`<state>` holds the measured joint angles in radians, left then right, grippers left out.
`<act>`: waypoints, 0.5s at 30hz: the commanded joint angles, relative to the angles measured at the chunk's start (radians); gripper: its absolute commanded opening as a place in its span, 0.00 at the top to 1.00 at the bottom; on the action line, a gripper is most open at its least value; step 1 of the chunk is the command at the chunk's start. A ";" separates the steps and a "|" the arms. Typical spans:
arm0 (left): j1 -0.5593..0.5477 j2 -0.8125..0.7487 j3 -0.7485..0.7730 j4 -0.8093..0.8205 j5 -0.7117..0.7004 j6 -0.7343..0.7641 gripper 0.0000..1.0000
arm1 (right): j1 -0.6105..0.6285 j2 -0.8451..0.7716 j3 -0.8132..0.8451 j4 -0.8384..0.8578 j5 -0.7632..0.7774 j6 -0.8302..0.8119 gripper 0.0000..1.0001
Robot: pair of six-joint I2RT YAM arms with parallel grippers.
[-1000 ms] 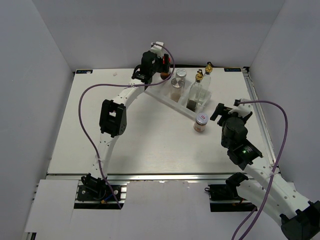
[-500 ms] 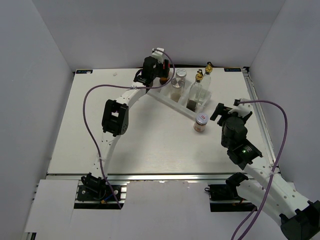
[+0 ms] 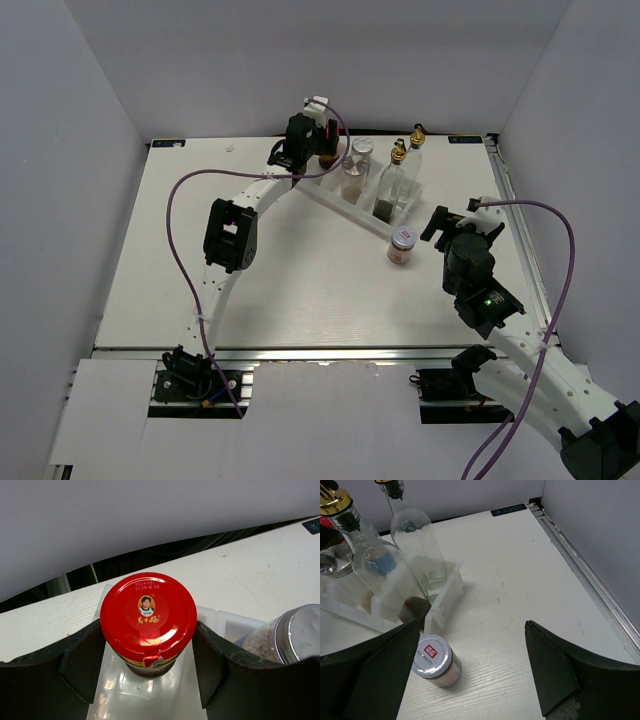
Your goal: Organize the condiment bottles
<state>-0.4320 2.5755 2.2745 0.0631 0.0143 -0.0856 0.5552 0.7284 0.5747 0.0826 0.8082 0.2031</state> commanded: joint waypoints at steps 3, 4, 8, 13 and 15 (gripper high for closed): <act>-0.011 -0.144 -0.038 0.084 0.000 0.038 0.30 | -0.009 -0.003 0.017 0.023 -0.003 0.021 0.11; -0.013 -0.152 -0.040 0.081 0.000 0.038 0.27 | -0.009 -0.003 0.020 0.016 -0.006 0.024 0.11; -0.014 -0.184 -0.043 0.066 0.000 0.040 0.05 | -0.008 0.005 0.036 -0.018 -0.044 0.022 0.11; -0.014 -0.264 -0.095 0.066 -0.027 0.040 0.02 | -0.008 0.045 0.076 -0.090 -0.096 0.035 0.11; -0.016 -0.281 -0.099 0.061 -0.025 0.040 0.02 | -0.008 0.054 0.089 -0.122 -0.116 0.041 0.11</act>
<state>-0.4419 2.4439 2.1826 0.0902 -0.0036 -0.0490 0.5499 0.7715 0.6018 -0.0025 0.7296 0.2195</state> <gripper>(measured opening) 0.982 0.895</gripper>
